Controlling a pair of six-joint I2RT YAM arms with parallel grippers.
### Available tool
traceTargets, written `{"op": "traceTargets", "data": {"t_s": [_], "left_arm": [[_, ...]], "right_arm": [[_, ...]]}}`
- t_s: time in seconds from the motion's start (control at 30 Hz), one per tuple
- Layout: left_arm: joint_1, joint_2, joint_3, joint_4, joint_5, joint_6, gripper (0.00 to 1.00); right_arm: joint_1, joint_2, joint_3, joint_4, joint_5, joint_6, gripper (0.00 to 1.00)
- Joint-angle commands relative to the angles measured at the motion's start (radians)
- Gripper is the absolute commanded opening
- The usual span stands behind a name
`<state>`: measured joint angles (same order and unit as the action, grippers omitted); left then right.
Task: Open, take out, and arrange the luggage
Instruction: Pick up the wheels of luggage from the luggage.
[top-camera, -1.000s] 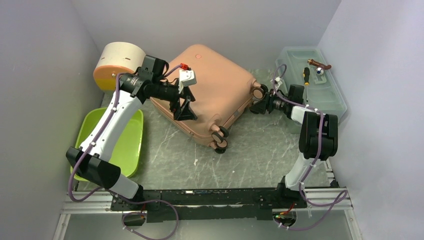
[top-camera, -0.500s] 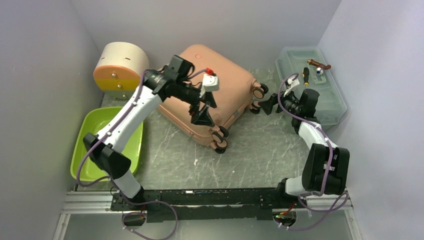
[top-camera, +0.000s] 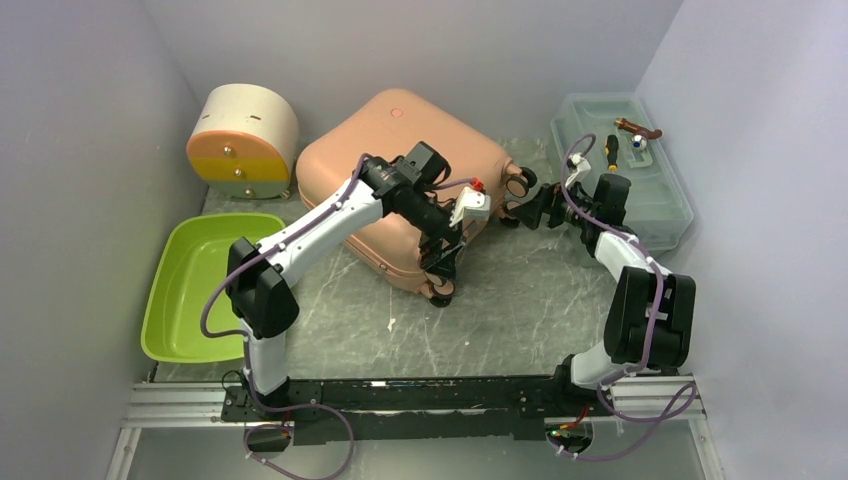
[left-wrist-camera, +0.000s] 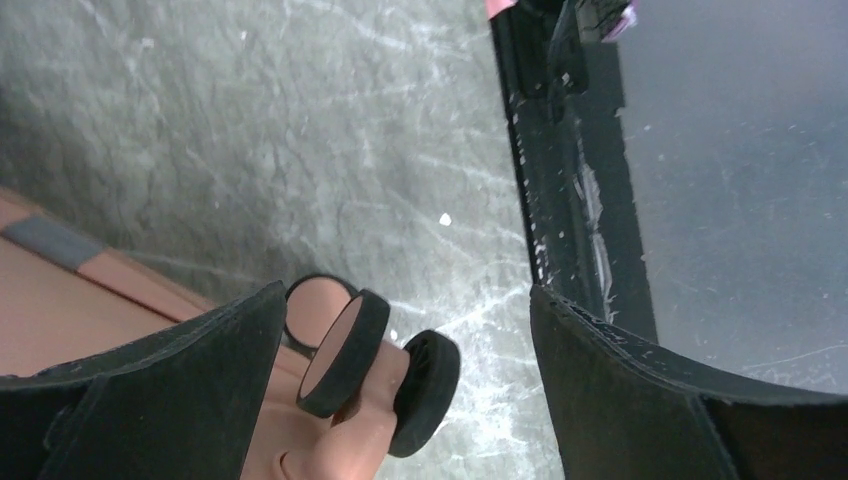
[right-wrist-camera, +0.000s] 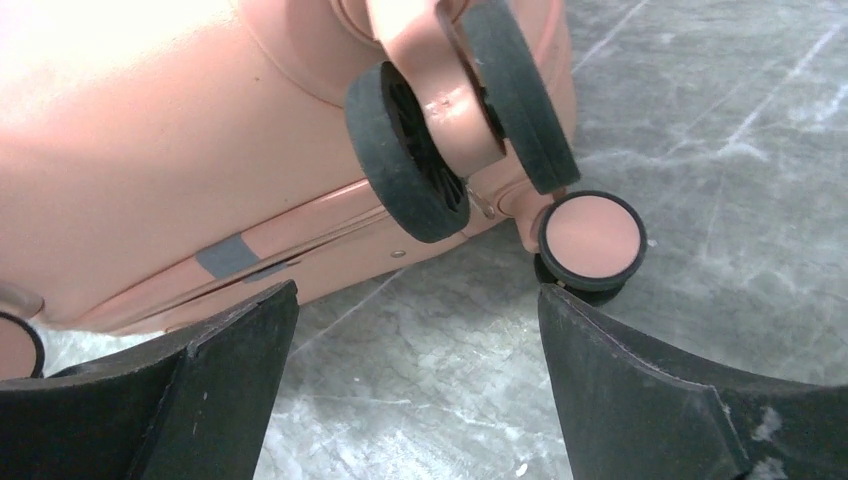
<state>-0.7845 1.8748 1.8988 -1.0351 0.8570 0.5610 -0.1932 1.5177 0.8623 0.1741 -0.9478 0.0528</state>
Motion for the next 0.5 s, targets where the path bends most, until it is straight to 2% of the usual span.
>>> {"op": "traceTargets", "data": {"t_s": [0.0,0.2,0.47], "left_arm": [[-0.009,-0.002,-0.028,-0.038,-0.123,0.059,0.96],[-0.006,-0.021,-0.057,-0.287,-0.146,0.191,0.85],[0.038,-0.094,-0.170,-0.399,-0.145,0.247,0.73]], "right_arm": [[-0.003,-0.070,-0.023,0.056,0.090,0.071,0.91],[-0.003,-0.068,-0.068,0.089,0.146,0.126,0.88],[-0.003,-0.054,-0.133,0.224,0.094,0.222,0.83]]}}
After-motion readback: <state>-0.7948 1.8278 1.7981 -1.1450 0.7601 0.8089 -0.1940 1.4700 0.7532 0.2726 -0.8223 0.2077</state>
